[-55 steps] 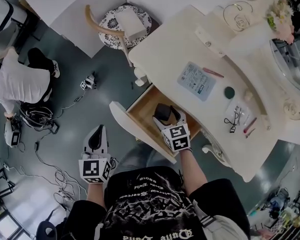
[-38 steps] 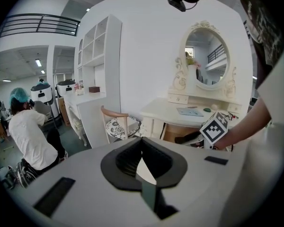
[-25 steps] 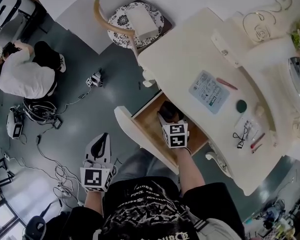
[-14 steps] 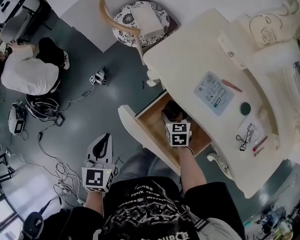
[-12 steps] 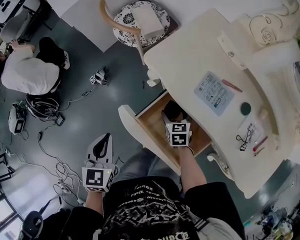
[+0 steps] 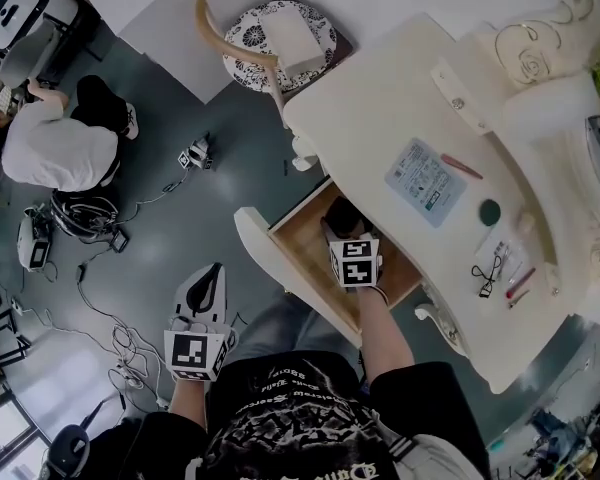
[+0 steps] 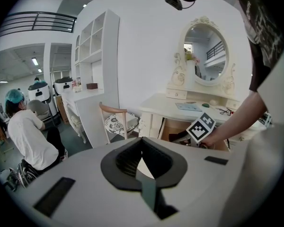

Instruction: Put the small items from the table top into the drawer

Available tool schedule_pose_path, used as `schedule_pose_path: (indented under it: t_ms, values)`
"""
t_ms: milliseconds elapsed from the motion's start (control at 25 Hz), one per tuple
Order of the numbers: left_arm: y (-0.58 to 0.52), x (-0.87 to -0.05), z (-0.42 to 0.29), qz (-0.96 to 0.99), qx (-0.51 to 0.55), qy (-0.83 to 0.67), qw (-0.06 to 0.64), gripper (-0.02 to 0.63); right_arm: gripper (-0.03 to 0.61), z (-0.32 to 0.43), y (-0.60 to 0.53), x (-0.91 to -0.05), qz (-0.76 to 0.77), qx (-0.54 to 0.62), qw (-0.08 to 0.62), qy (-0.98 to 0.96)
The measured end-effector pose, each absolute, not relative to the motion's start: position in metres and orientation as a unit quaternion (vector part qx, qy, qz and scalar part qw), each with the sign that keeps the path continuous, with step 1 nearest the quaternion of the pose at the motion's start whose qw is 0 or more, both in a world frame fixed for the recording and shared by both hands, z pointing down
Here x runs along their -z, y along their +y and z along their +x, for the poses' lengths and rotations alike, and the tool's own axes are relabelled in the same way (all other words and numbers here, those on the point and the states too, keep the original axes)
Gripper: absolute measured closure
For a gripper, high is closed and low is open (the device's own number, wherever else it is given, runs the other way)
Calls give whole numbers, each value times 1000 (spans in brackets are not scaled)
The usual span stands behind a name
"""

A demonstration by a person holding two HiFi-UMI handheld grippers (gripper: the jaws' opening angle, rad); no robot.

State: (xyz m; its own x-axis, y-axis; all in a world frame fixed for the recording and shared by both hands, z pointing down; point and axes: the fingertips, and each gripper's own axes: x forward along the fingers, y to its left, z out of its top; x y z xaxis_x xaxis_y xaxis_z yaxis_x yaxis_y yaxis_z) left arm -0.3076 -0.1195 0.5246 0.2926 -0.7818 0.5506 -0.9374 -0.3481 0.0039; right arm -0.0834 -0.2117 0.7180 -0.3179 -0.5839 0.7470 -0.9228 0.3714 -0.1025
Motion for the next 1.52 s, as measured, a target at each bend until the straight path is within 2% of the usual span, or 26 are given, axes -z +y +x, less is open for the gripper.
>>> schedule_pose_path:
  t_ms: [160, 280, 520, 1160, 1320, 1520]
  values:
    - [-117, -527, -302, 790, -236, -540, 168, 598, 202, -86, -209, -720, 483, -267, 328, -767]
    - [-115, -528, -300, 792, -238, -536, 170, 598, 192, -87, -209, -717, 480, -279, 309, -772]
    - [-114, -533, -300, 788, -228, -538, 195, 598, 138, -87, -203, -714, 475, -303, 301, -770]
    - [-123, -518, -229, 836, -191, -477, 193, 598, 141, -81, -131, -633, 425, -324, 239, -810]
    - [-130, -516, -204, 846, -167, -462, 206, 598, 143, -81, -107, -604, 388, -296, 254, -835]
    - [-136, -506, -165, 872, -152, -423, 196, 598, 143, -51, -93, -581, 431, -311, 232, -814]
